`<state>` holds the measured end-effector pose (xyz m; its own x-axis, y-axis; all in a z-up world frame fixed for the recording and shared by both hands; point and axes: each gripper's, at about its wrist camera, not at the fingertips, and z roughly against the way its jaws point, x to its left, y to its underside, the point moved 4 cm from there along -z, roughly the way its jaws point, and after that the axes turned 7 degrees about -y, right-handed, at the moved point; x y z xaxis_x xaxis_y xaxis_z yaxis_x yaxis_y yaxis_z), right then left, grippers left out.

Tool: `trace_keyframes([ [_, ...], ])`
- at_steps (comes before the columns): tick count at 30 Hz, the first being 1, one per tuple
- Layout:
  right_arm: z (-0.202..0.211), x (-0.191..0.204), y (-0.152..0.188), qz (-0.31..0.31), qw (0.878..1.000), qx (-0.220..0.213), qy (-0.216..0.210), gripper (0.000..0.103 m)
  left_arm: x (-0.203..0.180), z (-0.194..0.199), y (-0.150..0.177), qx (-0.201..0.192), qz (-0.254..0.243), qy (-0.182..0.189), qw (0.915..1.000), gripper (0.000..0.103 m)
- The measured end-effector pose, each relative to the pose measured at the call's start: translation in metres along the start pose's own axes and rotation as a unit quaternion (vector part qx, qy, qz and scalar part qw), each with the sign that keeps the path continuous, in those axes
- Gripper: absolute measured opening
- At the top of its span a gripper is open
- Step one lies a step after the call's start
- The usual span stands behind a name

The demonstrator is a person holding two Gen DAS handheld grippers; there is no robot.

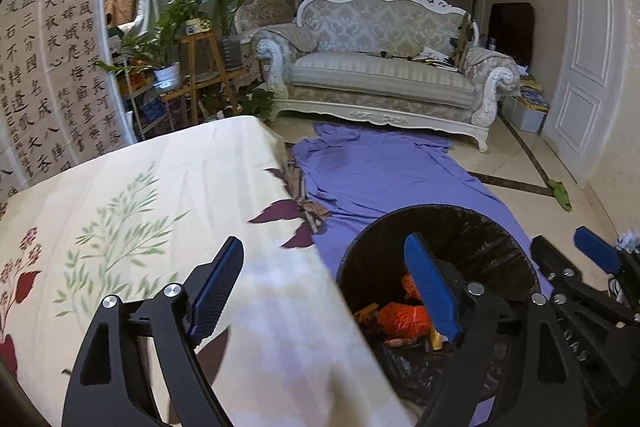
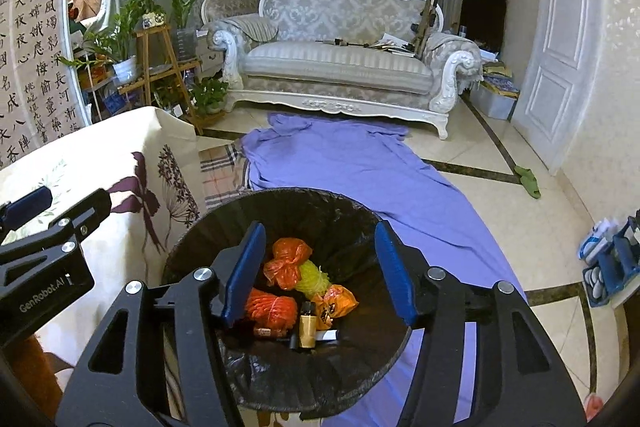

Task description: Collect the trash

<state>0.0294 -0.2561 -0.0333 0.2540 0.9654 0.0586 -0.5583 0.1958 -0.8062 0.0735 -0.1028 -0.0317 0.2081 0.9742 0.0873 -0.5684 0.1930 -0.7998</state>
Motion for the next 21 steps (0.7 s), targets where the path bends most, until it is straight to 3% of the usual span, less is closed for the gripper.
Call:
trace_keyframes([
  [10, 0.041, 0.015, -0.002, 0.009, 0.999, -0.030, -0.011, 0.064, 0.026, 0.028, 0.009, -0.007, 0.009, -0.021, 0.9997, 0.083],
  [21, 0.055, 0.024, 0.002, 0.019, 0.999, -0.036, -0.012, 0.065, 0.042, 0.050, 0.013, -0.019, 0.022, -0.022, 0.9994, 0.084],
])
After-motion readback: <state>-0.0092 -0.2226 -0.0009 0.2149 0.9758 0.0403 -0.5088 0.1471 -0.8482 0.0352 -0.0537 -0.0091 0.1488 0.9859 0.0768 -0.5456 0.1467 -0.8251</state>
